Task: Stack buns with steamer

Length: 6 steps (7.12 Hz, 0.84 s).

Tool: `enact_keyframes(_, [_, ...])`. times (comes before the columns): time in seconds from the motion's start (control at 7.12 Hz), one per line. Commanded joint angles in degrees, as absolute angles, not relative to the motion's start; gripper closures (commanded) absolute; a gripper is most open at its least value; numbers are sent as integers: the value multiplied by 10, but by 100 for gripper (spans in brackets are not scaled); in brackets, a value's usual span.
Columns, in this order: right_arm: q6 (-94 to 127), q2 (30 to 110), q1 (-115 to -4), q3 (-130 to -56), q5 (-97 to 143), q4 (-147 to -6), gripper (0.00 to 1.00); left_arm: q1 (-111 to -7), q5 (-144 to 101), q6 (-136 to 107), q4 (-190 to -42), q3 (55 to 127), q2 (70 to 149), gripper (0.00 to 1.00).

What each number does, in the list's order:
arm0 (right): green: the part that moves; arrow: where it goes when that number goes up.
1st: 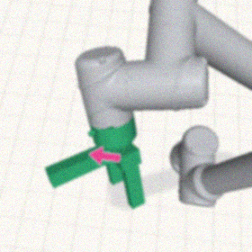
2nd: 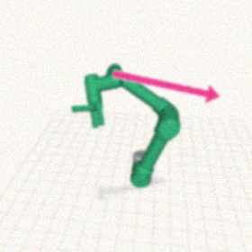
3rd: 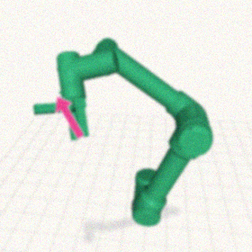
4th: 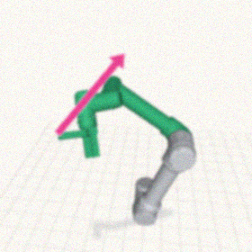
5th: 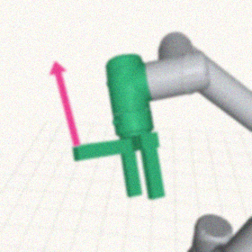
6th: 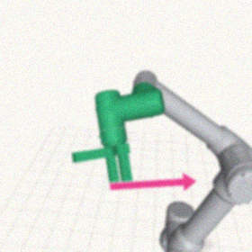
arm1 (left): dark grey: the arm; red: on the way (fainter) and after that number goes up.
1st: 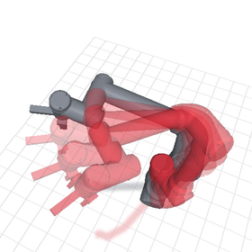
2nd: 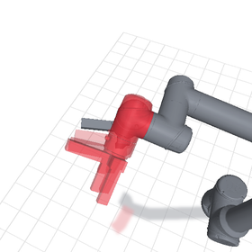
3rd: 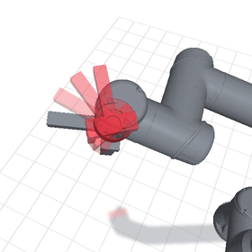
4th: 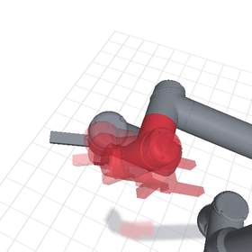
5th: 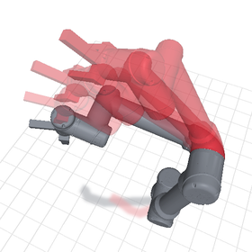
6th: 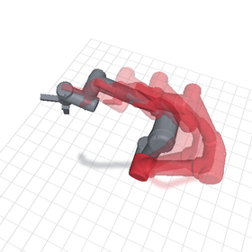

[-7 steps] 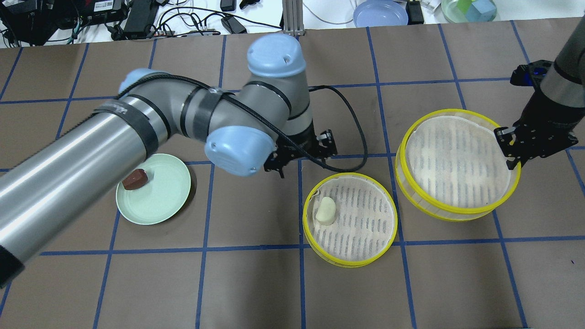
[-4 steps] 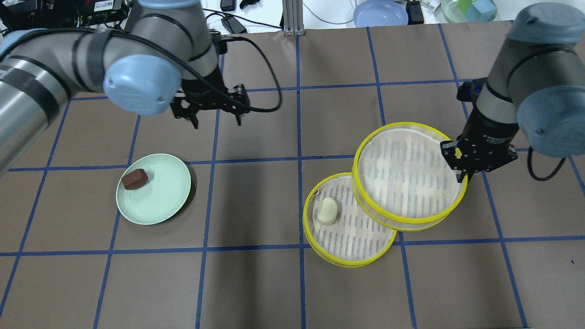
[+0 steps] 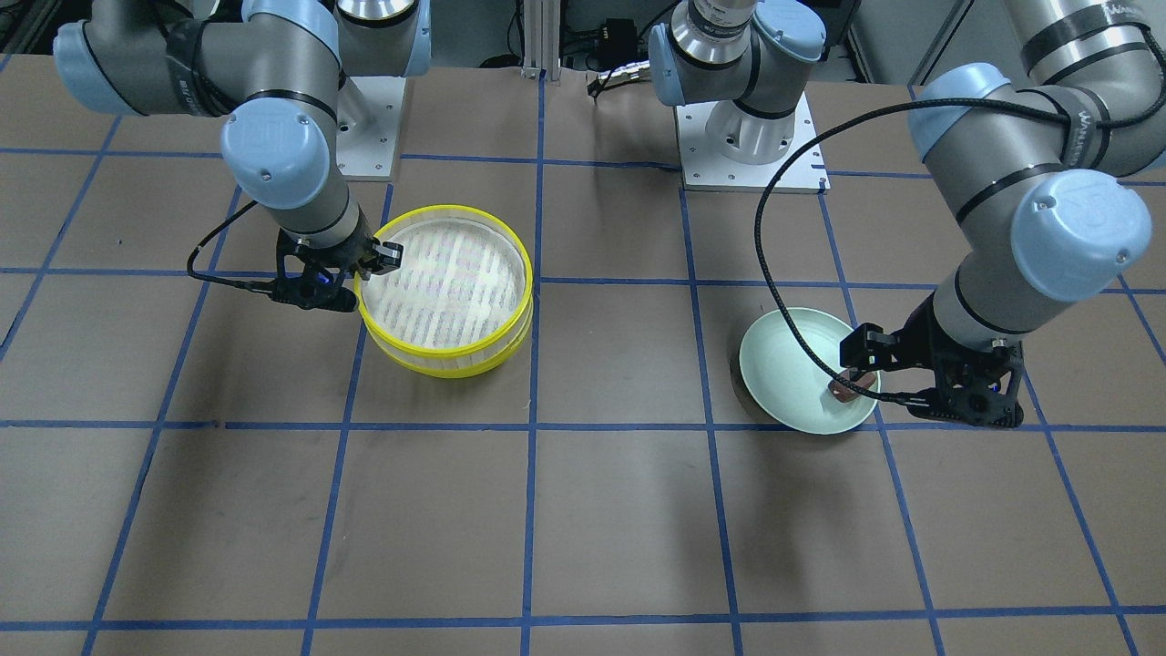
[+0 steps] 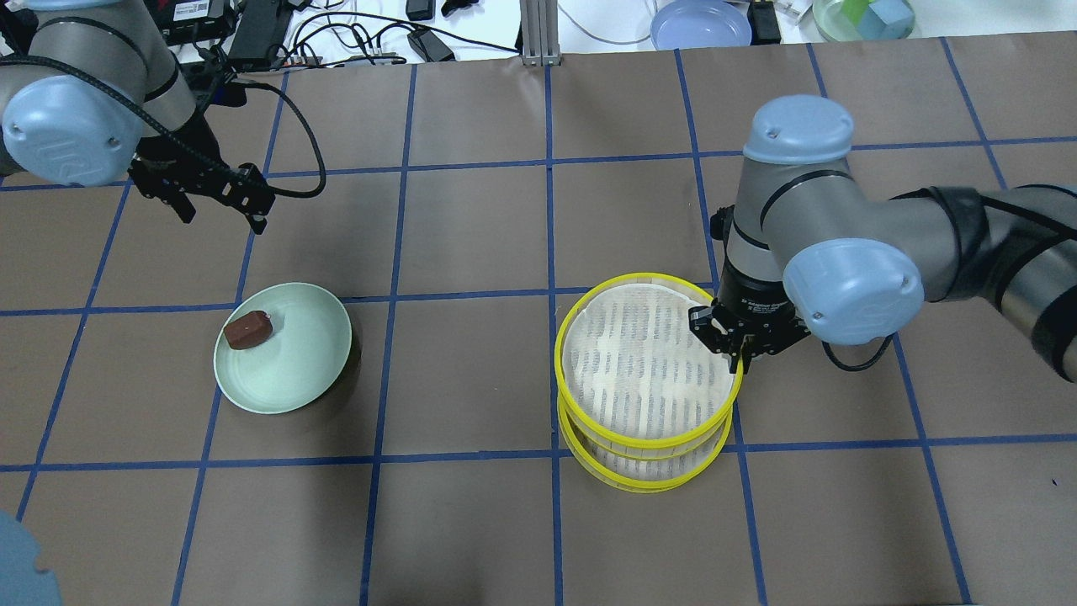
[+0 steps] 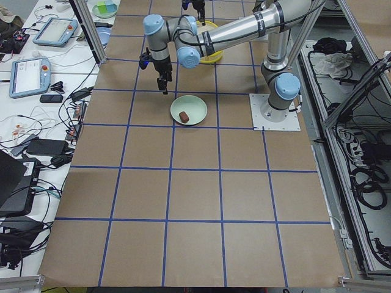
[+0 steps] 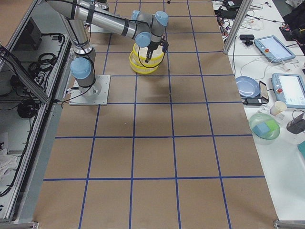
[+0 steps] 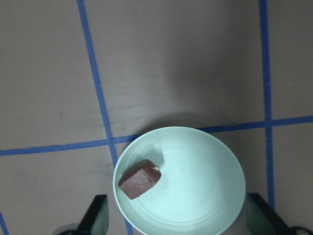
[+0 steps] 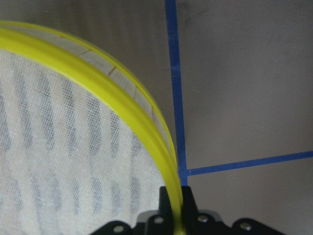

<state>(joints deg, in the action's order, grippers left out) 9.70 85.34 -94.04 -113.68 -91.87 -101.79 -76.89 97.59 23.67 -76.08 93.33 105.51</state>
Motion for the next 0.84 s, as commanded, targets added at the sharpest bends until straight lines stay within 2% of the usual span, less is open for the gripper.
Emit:
enact_keyframes(0.0, [34,859,-947,-1143,-922,-1017,100,-755,976,289,-695,983,1088,0])
enact_keyframes(0.28, [-6,885,-947,-1143,-935,-1007,100,-755,976,317,-686,993,1122,0])
enact_keyframes(0.7, [-77,879,-939,-1143,-944,-1011,100,-754,976,326,-688,994,1147,0])
